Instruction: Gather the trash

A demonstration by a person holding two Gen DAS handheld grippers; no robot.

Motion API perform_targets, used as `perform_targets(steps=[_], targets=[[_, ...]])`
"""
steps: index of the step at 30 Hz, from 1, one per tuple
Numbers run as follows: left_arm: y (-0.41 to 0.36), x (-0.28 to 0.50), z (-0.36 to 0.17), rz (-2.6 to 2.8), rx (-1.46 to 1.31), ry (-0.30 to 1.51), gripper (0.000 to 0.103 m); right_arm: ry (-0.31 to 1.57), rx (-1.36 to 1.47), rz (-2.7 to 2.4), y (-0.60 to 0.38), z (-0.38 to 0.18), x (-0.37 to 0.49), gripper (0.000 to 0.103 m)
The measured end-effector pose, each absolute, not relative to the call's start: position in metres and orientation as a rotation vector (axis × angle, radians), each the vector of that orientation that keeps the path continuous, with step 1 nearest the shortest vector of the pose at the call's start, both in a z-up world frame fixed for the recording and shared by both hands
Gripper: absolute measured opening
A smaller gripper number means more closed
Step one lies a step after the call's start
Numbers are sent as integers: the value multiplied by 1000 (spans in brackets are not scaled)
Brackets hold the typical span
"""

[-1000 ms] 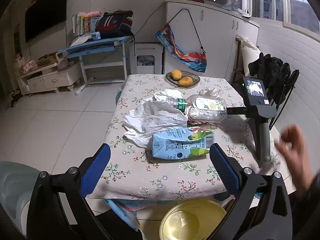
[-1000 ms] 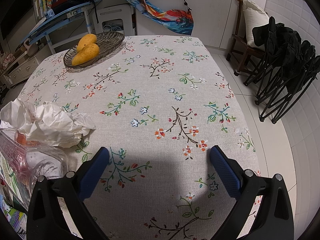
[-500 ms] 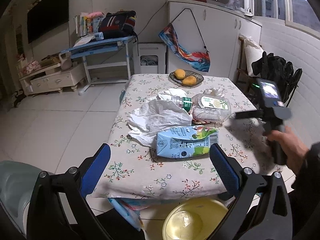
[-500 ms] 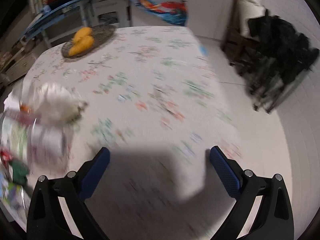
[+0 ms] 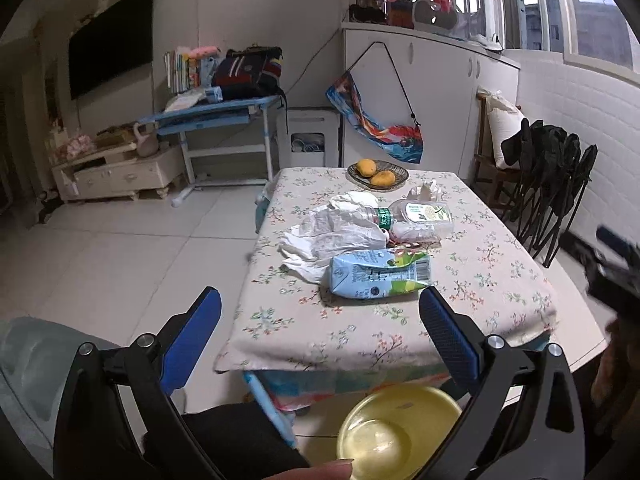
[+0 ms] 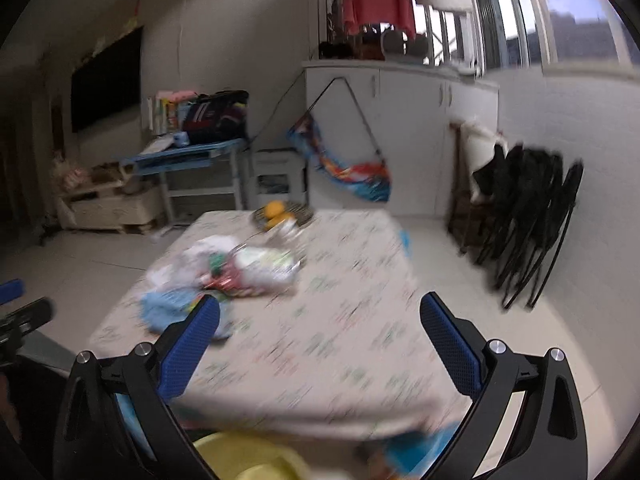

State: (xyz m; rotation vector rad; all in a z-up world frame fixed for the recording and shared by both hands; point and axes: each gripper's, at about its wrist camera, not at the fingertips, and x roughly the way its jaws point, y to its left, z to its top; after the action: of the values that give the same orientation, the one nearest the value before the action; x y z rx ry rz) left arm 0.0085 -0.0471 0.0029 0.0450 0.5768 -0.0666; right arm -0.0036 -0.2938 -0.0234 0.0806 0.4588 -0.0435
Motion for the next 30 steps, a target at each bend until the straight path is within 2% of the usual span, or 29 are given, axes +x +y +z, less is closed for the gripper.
perform_targets(steps=[11,30], targets=[[-26,-29,5,-73,15,531,96,426,43,-38,-259,-30,-30,96],[-31,-26,2,-97,-5,520,96,403,55,-53,-258,-29,-36,96]])
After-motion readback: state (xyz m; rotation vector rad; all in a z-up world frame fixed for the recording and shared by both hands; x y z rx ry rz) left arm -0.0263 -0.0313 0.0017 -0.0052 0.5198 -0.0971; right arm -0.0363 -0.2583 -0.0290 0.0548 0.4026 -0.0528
